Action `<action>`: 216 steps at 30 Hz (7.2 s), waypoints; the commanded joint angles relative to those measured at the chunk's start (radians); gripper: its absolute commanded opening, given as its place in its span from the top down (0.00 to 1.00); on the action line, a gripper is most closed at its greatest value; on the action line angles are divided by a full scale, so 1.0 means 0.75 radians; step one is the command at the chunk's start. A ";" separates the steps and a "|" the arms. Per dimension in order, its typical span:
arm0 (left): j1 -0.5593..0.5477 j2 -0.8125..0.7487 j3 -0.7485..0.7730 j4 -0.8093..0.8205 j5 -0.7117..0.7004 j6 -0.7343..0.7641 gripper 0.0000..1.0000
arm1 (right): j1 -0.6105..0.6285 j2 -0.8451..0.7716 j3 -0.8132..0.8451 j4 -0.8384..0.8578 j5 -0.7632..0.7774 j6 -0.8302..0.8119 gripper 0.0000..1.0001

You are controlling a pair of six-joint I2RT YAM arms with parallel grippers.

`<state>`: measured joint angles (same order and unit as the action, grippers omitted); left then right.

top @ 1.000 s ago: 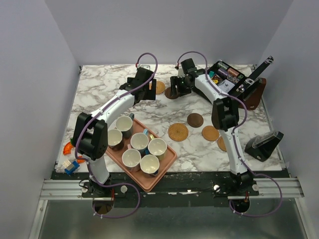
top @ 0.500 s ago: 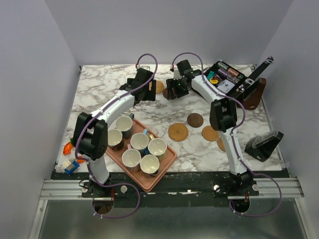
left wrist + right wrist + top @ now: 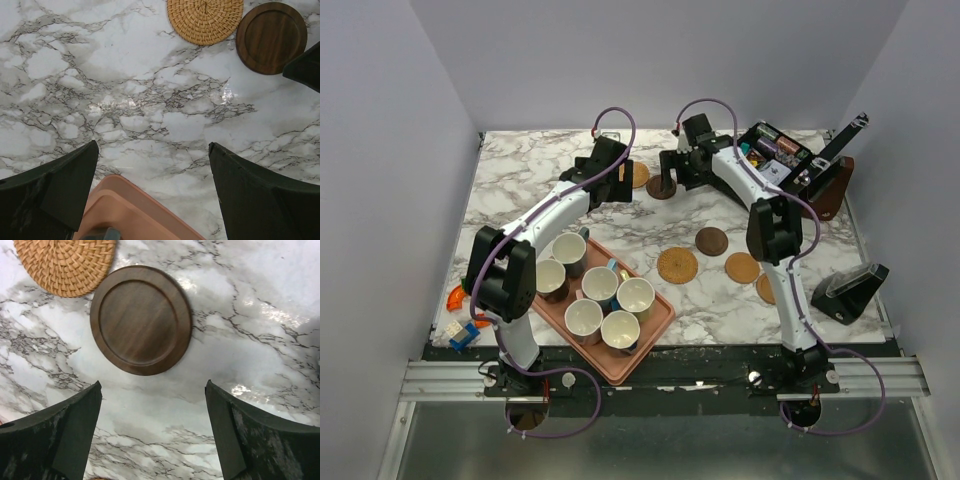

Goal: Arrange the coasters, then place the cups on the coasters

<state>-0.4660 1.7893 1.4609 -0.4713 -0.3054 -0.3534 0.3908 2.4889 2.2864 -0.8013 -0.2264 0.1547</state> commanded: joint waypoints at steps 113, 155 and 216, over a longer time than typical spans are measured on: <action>0.134 -0.396 -0.381 0.086 -0.029 -0.091 0.01 | 0.346 -0.079 -0.334 0.015 0.416 -0.292 0.44; 0.153 -0.377 -0.326 0.115 0.043 -0.095 0.01 | 0.105 -0.889 -1.402 0.199 0.400 -0.053 0.05; 0.153 -0.494 -0.410 0.076 -0.016 -0.142 0.01 | -0.002 -0.457 -0.866 0.183 -0.044 -0.192 0.12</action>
<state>-0.3550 1.4563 1.1698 -0.3996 -0.2909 -0.4469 0.3794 2.0922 1.5917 -0.6533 -0.1890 0.0078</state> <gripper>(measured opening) 0.990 0.890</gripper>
